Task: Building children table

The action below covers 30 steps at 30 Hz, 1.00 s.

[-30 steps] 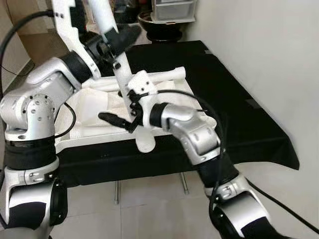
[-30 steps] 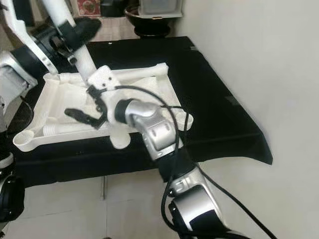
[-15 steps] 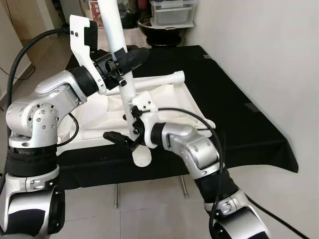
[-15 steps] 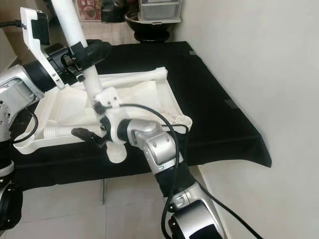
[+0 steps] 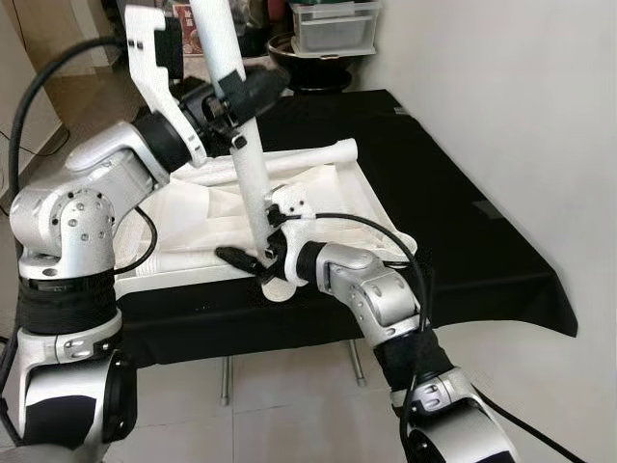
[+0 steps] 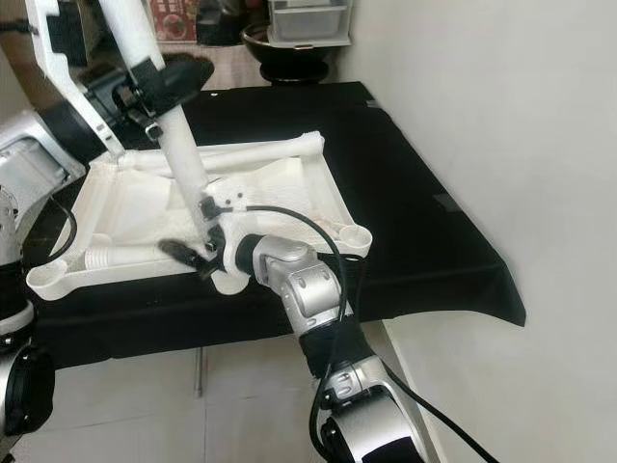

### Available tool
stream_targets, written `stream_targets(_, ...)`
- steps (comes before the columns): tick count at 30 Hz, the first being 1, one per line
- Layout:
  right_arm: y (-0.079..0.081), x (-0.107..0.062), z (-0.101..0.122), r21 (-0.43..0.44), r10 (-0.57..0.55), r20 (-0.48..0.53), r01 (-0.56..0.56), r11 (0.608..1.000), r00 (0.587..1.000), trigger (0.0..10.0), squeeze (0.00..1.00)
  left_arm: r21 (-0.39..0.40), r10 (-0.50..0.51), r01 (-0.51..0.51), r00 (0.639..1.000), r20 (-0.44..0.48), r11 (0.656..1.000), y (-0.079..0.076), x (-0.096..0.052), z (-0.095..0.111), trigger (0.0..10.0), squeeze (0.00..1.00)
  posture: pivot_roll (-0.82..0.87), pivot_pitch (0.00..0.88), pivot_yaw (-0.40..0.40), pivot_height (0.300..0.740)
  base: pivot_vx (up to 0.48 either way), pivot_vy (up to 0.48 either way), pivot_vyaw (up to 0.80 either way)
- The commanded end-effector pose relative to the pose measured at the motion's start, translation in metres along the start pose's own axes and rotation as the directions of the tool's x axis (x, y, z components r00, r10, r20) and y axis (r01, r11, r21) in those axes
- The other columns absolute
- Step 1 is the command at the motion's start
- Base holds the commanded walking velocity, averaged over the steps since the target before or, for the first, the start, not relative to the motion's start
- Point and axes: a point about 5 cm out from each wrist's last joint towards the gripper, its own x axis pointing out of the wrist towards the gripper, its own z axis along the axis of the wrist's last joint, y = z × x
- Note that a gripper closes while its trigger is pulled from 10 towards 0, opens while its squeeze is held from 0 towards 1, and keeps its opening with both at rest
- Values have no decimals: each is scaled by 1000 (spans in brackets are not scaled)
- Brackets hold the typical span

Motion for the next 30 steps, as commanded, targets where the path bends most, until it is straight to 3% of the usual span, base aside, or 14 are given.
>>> stream_targets(1, 29, 18, 0, 38, 120, 13, -120, 992, 993, 0, 0, -101, -287, 297, 952, 102, 950, -43, 24, 2, 0, 0, 51, 0, 25, 740, 0, 0, 0)
stream_targets(3, 33, 15, 14, 44, 168, 116, -174, 984, 979, 0, 0, -117, -294, 305, 951, 99, 945, -45, 25, -2, 0, 0, 50, 0, 28, 740, 0, 0, 0)
stream_targets(6, 37, 13, 22, 29, 206, 166, -214, 976, 964, 0, 0, -128, -295, 306, 951, 97, 943, -46, 25, -5, 0, 0, 51, 0, 30, 740, 0, 0, 0)
stream_targets(13, 43, 12, 27, -13, 254, 192, -257, 966, 948, 0, 0, -144, -278, 291, 955, 102, 946, -43, 25, -6, 0, 0, 51, 0, 30, 740, 0, 0, 0)
stream_targets(15, 42, 12, 27, -15, 252, 192, -254, 967, 948, 0, 0, -105, -250, 260, 963, 105, 960, -40, 23, -3, 0, 0, 50, 0, 31, 740, 0, 0, 0)
stream_targets(16, 41, 12, 26, -10, 245, 192, -248, 969, 950, 0, 0, -74, -193, 200, 976, 99, 977, -36, 21, -2, 6549, 94, 49, 0, 30, 740, 0, 0, 0)
stream_targets(17, 41, 12, 26, -10, 245, 192, -248, 969, 950, 0, 0, -74, -193, 200, 976, 99, 977, -36, 21, -2, 6549, 94, 49, 0, 30, 740, 0, 0, 0)
stream_targets(18, 40, 12, 26, -8, 240, 193, -243, 970, 951, 0, 0, -86, -201, 211, 973, 109, 974, -35, 19, -1, 10000, 1000, 49, 0, 30, 740, 0, 0, 0)
stream_targets(23, 36, 11, 27, -5, 226, 197, -229, 973, 954, 0, 0, -102, -196, 211, 970, 141, 972, -32, 16, 3, 10000, 1000, 29, 0, 31, 740, 0, 0, 0)
stream_targets(26, 27, 9, 30, 8, 186, 213, -192, 981, 959, 0, 0, -85, -132, 150, 974, 184, 985, -19, 7, 15, 10000, 1000, 26, 0, 34, 740, 0, 0, 0)
stream_targets(27, 18, 6, 32, 26, 144, 227, -153, 988, 963, 0, 0, -58, -92, 107, 973, 214, 993, -11, -3, 28, 10000, 1000, 27, 0, 34, 740, 0, 0, 0)
stream_targets(30, 7, 4, 34, 60, 81, 244, -99, 993, 966, 0, 0, -13, -40, 45, 966, 253, 999, -5, -16, 45, 10000, 1000, 32, 0, 29, 740, 0, 0, 0)
